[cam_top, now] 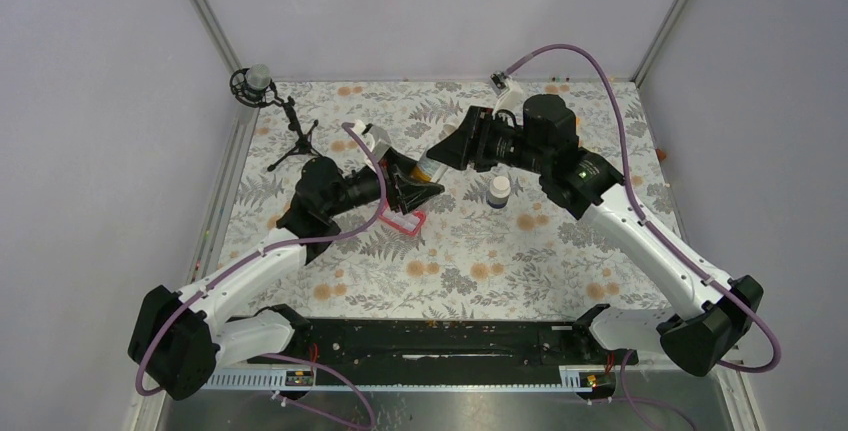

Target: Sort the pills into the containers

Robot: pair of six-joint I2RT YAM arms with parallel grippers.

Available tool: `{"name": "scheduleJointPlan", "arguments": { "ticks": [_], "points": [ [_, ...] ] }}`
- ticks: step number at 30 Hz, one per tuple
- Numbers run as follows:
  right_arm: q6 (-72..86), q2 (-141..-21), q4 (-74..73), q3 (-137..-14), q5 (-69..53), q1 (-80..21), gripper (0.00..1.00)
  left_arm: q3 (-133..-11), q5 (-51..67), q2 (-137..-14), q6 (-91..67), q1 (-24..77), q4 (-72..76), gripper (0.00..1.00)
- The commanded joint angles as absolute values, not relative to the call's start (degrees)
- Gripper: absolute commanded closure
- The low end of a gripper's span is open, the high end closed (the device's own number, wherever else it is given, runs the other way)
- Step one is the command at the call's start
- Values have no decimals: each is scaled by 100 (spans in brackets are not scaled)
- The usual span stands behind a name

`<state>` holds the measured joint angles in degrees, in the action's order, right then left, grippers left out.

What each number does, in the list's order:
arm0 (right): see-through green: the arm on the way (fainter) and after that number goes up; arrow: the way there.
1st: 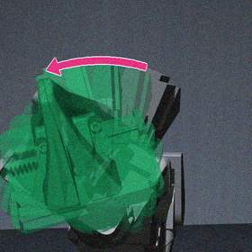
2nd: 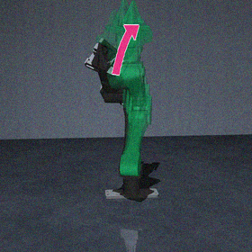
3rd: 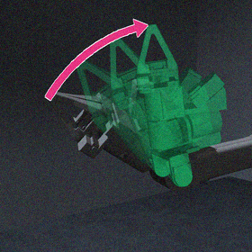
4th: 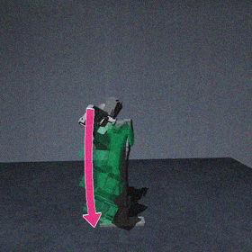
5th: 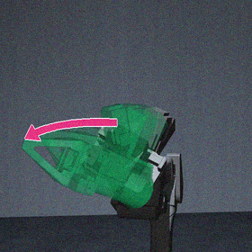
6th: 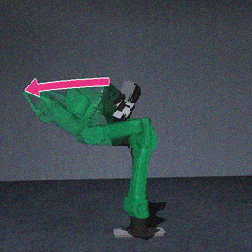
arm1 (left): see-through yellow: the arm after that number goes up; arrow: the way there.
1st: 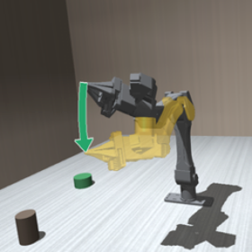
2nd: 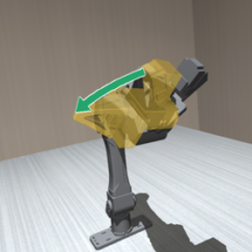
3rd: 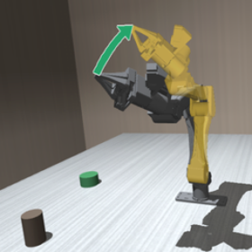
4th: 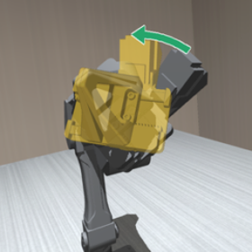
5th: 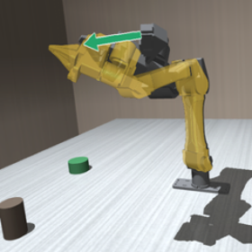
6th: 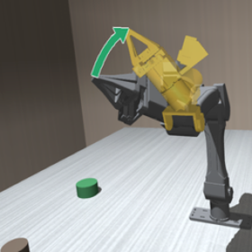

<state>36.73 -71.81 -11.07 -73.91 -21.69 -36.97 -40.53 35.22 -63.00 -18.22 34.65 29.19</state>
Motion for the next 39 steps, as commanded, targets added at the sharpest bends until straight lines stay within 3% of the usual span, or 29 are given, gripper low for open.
{"name": "scheduleJointPlan", "arguments": {
  "ticks": [1, 3, 8, 15, 22, 28, 36, 39],
  "points": [
    [3700, -7193, -359, -7336, -2385, -3775, 63, -4319, 3107, -6100, -2045, 3489, 3311, 51],
    [3684, -7144, -184, -7223, -2463, -3779, 70, -4185, 2959, -5986, -2063, 3484, 3409, 31],
    [3274, -7058, -261, -7234, -2629, -3778, 78, -4172, 2876, -5719, -1851, 3481, 3107, 2],
    [2874, -7112, -384, -7404, -3324, -3769, 77, -5003, 3353, -5680, -911, 3413, 1070, 1],
    [2693, -7106, -70, -7325, -4235, -3765, 74, -5083, 3806, -5831, -1194, 3324, 1006, 2],
    [2755, -7104, 492, -7203, -4478, -3764, 72, -5632, 5071, -6108, -954, 3117, -243, 1],
    [2404, -7148, 385, -7244, -4863, -3768, 72, -5444, 5707, -5881, -918, 3019, -141, 2],
    [2073, -7200, 64, -7383, -4971, -3763, 72, -5658, 6027, -6046, -980, 2965, -433, 9]
  ]
}}
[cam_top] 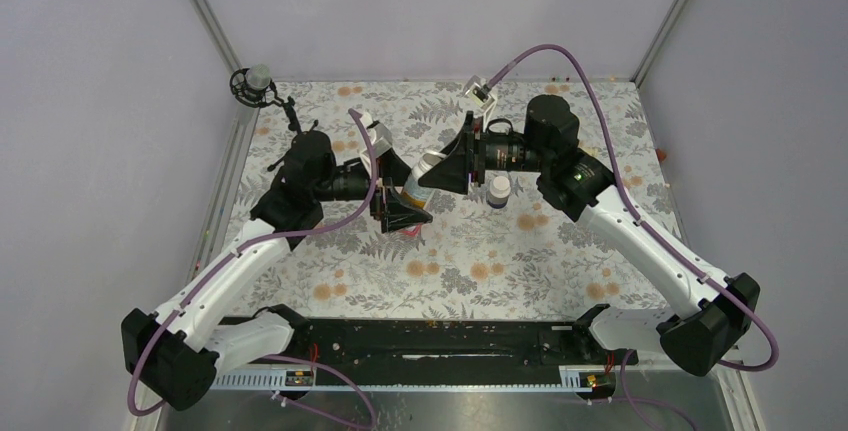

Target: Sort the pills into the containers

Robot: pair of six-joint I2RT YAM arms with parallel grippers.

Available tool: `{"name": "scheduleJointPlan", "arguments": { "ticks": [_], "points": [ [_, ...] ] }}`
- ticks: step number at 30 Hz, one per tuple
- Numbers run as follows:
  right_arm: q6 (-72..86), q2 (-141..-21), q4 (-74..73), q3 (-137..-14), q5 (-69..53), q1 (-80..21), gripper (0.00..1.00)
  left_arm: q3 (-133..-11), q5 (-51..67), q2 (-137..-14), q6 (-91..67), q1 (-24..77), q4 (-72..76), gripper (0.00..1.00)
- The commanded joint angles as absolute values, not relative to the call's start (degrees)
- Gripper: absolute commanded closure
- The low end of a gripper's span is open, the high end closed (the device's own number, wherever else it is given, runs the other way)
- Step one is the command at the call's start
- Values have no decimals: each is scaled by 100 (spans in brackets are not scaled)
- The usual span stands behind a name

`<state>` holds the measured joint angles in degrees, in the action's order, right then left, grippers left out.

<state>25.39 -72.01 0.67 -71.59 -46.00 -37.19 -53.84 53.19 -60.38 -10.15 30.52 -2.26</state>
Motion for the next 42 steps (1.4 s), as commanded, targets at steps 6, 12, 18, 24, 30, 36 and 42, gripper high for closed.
{"name": "scheduleJointPlan", "arguments": {
  "ticks": [6, 12, 18, 24, 30, 36, 42],
  "points": [
    [1896, -7282, -234, -7479, -5029, -3770, 71, -5996, 6352, -6363, -814, 2936, -1098, 20],
    [1831, -7295, -122, -7427, -5270, -3770, 71, -5864, 6122, -6263, -936, 2936, -794, 21],
    [1844, -7323, -63, -7386, -5383, -3768, 70, -5821, 6040, -6323, -1038, 2933, -634, 36],
    [2011, -7380, 49, -7414, -5283, -3767, 66, -5795, 5873, -6363, -1127, 2932, -510, 81],
    [2161, -7403, -527, -7568, -4450, -3740, 41, -5649, 5525, -6174, -847, 2935, -575, 100],
    [2271, -7159, -518, -7480, -4100, -3521, 32, -5553, 5538, -6015, -642, 2935, -695, 100],
    [2441, -7014, -512, -7567, -3935, -3410, 20, -5389, 5556, -5886, -449, 2933, -624, 100]
  ]
}}
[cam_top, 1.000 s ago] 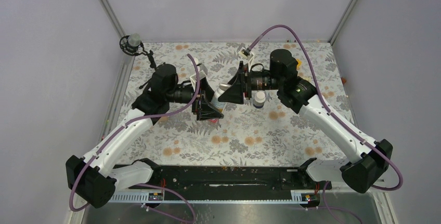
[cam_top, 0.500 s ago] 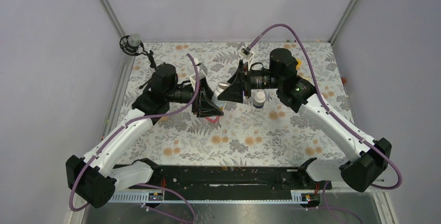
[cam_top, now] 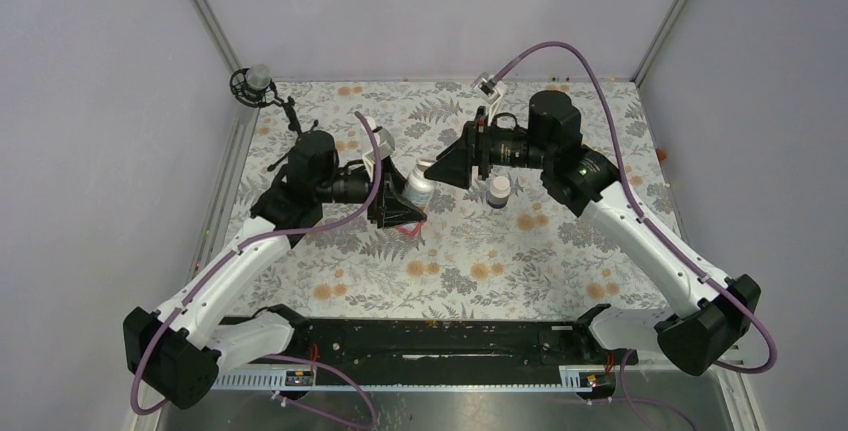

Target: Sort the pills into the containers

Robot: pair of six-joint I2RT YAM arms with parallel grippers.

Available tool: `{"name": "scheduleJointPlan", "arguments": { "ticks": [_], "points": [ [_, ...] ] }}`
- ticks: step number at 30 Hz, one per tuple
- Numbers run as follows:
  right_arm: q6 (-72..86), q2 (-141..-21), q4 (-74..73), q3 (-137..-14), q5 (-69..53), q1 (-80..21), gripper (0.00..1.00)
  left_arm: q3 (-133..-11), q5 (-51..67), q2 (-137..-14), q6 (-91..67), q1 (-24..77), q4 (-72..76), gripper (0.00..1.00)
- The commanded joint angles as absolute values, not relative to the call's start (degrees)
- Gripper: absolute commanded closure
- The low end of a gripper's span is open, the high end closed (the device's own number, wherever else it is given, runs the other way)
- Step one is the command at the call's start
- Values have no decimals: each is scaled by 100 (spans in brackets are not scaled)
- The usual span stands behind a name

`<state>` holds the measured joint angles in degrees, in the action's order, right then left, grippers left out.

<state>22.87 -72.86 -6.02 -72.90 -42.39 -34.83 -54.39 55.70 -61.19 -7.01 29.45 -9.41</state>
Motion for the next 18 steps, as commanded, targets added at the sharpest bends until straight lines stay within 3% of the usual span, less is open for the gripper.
{"name": "scheduleJointPlan", "arguments": {
  "ticks": [1, 5, 11, 18],
  "points": [
    [2465, -7017, -551, -7605, -3871, -3409, 20, -5355, 5563, -5858, -454, 2935, -583, 100],
    [2463, -7138, -879, -7751, -3341, -3410, 20, -5317, 5602, -5828, -419, 2932, -523, 100],
    [2446, -7464, -1587, -8075, -2647, -3410, 30, -5326, 5682, -5753, -95, 2935, -715, 100],
    [2213, -7851, -2078, -8371, -2950, -3463, 31, -5375, 5518, -5722, 220, 2933, -1007, 100]
  ]
}}
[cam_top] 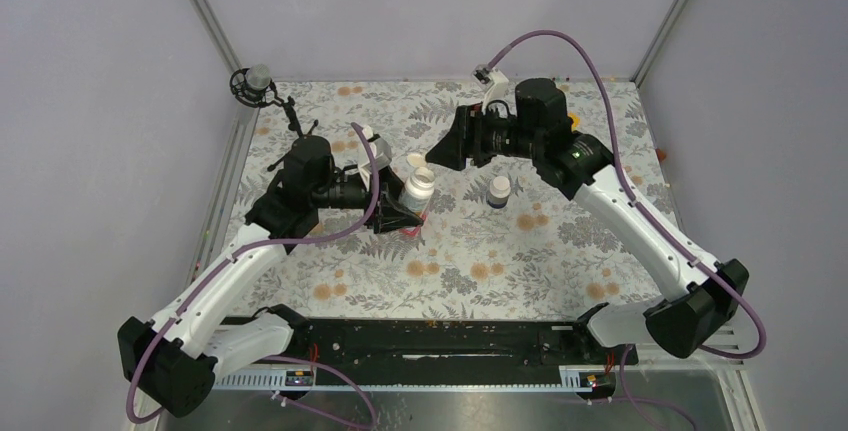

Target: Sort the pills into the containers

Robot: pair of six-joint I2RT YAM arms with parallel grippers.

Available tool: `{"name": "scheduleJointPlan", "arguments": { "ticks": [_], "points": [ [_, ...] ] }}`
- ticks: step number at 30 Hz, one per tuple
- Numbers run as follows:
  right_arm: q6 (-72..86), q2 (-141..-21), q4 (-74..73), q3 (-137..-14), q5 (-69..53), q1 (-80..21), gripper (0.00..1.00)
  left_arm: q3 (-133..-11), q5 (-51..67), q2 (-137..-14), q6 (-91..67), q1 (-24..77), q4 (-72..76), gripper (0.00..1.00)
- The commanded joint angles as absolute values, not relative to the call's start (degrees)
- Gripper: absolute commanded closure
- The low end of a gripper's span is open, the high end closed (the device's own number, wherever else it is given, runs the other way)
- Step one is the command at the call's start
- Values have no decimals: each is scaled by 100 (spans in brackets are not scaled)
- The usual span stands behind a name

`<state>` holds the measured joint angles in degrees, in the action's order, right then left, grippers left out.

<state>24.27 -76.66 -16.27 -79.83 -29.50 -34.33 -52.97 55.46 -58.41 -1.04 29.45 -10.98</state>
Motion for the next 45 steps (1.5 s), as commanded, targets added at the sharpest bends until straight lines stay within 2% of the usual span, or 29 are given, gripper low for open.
{"name": "scheduleJointPlan", "arguments": {
  "ticks": [1, 7, 17, 26, 34, 45],
  "points": [
    [2122, -7911, -2212, -8449, -2934, -3488, 31, -5409, 5527, -5748, 263, 2935, -1061, 100],
    [2028, -8013, -2590, -8692, -2758, -3521, 27, -5588, 5332, -5937, 486, 2934, -1382, 100],
    [2493, -7458, -2787, -8728, -1474, -3316, 19, -5287, 3520, -5933, 1044, 2935, -2382, 100],
    [2544, -7225, -2737, -8132, -1014, -3296, 19, -5255, 2092, -6434, 1049, 2936, -3422, 100],
    [2531, -7129, -2735, -7756, -928, -3196, 19, -4967, 1460, -6848, 769, 2944, -3488, 100],
    [2452, -6912, -2736, -7280, -773, -2952, 19, -5598, 515, -8107, 446, 3277, -4033, 100]
  ]
}}
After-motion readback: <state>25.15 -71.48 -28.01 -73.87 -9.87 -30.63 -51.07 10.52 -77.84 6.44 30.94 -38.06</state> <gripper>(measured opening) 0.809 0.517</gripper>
